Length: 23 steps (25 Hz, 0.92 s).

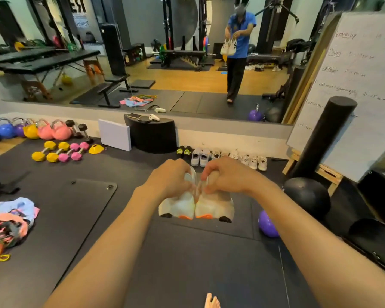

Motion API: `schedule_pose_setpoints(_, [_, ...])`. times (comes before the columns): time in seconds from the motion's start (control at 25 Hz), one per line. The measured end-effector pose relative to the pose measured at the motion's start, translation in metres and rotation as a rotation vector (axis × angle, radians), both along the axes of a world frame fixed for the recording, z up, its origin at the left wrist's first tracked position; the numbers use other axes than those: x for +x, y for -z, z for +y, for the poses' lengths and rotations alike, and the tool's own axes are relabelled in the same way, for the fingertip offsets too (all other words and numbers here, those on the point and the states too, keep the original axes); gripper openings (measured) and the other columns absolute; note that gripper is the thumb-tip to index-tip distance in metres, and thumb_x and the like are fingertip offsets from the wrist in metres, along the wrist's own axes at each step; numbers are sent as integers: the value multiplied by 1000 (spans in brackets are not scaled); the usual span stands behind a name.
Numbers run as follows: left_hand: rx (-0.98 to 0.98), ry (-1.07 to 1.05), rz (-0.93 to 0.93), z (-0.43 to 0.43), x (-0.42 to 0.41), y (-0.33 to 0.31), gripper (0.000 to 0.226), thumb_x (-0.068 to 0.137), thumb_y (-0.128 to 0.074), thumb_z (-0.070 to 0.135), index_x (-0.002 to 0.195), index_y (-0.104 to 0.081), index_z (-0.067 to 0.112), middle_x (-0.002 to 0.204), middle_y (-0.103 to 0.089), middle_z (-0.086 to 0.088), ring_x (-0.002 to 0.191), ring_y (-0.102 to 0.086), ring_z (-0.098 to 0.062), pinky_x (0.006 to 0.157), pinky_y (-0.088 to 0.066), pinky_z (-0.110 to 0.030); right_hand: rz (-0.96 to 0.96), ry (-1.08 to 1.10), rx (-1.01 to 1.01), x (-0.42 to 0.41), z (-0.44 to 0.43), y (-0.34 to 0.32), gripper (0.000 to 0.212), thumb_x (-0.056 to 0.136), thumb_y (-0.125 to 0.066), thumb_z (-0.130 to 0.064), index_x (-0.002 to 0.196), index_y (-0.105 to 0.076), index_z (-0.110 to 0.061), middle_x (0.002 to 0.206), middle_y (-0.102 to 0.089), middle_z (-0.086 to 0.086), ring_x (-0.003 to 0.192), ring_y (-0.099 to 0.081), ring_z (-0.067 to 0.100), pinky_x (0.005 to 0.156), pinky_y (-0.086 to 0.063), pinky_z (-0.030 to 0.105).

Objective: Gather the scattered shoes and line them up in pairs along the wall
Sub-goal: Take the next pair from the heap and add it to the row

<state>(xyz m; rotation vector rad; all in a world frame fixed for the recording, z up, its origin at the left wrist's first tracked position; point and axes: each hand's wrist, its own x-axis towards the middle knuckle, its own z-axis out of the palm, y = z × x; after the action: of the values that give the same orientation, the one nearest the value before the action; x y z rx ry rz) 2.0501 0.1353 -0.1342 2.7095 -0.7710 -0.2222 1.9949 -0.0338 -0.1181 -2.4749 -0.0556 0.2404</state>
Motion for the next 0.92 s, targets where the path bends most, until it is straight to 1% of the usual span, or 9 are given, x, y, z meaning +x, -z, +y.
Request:
schedule_pose_setpoints(0.12, [55, -10, 16, -15, 92, 19, 35, 79, -69, 36, 63, -39, 30, 86, -55, -3, 86, -55, -26, 63, -38, -33, 61, -62, -3, 100, -11, 20, 27, 69, -75, -18, 89, -64, -32, 100, -61, -7, 92, -59, 14, 78, -50, 32])
schedule_pose_setpoints(0.24, [104, -35, 29, -23, 185, 40, 26, 81, -68, 39, 76, -46, 27, 99, -62, -5, 88, -56, -25, 64, -38, -33, 122, -102, 27, 196, -18, 39, 29, 72, -67, -12, 94, -65, -31, 92, -56, -13, 79, -54, 6, 61, -44, 22])
schedule_pose_setpoints(0.32, [91, -64, 41, -23, 249, 56, 21, 82, -67, 39, 91, -57, 23, 104, -63, -6, 93, -58, -26, 65, -37, -33, 133, -105, 16, 258, -21, 53, 31, 74, -64, -13, 99, -64, -30, 89, -51, -14, 74, -49, 5, 55, -35, 21])
schedule_pose_setpoints(0.44, [81, -93, 70, -25, 338, 85, 31, 83, -67, 38, 108, -61, 20, 109, -64, -6, 97, -58, -27, 68, -38, -32, 146, -125, -22, 346, -21, 82, 35, 77, -63, -13, 109, -61, -26, 98, -51, -5, 85, -47, 13, 57, -33, 24])
schedule_pose_setpoints(0.56, [67, -85, 109, -30, 424, 118, 33, 84, -66, 35, 113, -61, 20, 112, -64, -7, 100, -58, -27, 70, -39, -32, 160, -103, -53, 431, -21, 119, 35, 81, -59, -12, 115, -58, -21, 116, -55, 4, 100, -50, 21, 72, -34, 25])
schedule_pose_setpoints(0.6, [52, -74, 120, -32, 454, 127, 30, 85, -66, 34, 111, -61, 20, 112, -64, -7, 97, -57, -26, 69, -38, -32, 161, -69, -42, 457, -23, 129, 35, 83, -57, -11, 116, -58, -21, 118, -54, 5, 102, -50, 23, 73, -35, 23])
schedule_pose_setpoints(0.72, [19, -62, 149, -37, 534, 147, 22, 85, -66, 32, 101, -60, 18, 102, -63, -5, 82, -48, -19, 66, -35, -32, 191, -10, -9, 531, -28, 155, 35, 86, -53, -8, 119, -56, -22, 102, -48, -6, 92, -41, 15, 59, -32, 8])
schedule_pose_setpoints(0.8, [23, -49, 183, -45, 583, 159, 23, 86, -65, 29, 102, -60, 15, 100, -62, -7, 81, -48, -20, 65, -36, -32, 192, 20, -20, 576, -33, 171, 35, 88, -52, -9, 120, -55, -22, 100, -43, -9, 92, -36, 11, 56, -28, 10])
schedule_pose_setpoints(0.92, [87, 36, 291, -62, 655, 183, 27, 86, -63, 19, 112, -57, 13, 108, -61, -9, 95, -56, -27, 70, -42, -34, 213, 32, -35, 640, -45, 198, 37, 89, -52, -9, 125, -54, -18, 115, -52, 2, 94, -40, 14, 65, -26, 20])
